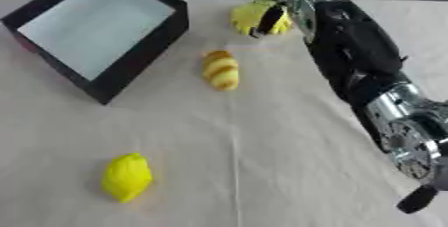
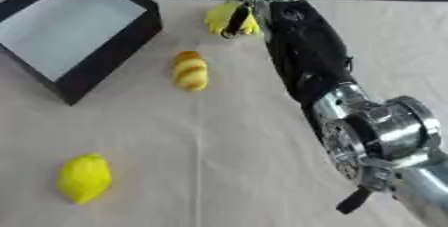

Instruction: Pick up objects on the table and place them in the box.

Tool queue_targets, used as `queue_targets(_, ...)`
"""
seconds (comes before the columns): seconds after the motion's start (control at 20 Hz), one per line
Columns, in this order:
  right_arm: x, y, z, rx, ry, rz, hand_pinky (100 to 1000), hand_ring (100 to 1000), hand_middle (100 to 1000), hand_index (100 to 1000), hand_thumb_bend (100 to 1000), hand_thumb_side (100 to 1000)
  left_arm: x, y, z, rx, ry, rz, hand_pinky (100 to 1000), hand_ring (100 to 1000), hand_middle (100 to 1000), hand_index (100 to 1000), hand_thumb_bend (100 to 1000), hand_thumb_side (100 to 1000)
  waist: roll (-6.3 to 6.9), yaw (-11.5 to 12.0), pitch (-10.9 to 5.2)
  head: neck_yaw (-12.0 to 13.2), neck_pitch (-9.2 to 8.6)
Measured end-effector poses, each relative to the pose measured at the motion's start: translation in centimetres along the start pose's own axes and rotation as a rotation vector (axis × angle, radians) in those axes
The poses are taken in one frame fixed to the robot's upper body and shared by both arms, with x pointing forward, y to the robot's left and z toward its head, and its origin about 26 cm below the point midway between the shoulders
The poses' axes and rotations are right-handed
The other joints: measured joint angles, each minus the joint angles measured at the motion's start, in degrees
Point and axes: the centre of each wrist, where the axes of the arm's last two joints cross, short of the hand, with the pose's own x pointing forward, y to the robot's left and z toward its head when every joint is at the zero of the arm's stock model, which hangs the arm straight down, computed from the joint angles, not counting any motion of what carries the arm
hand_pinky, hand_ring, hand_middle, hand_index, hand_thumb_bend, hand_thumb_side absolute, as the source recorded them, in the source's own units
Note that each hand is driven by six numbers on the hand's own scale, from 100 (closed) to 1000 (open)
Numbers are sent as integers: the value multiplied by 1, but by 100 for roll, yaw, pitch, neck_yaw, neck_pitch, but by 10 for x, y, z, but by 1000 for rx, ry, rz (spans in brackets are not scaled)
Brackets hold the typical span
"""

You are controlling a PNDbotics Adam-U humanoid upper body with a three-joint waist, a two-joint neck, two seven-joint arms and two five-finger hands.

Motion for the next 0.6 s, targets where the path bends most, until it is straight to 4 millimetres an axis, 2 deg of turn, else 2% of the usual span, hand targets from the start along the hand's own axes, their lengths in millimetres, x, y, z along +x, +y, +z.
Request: queue_targets(0.6,4,2,2,-231,7,88,788,675,590,719,425,264,0,-2,0,-3,2,6,885,764,804,796,134,872,1,0,46,0,1)
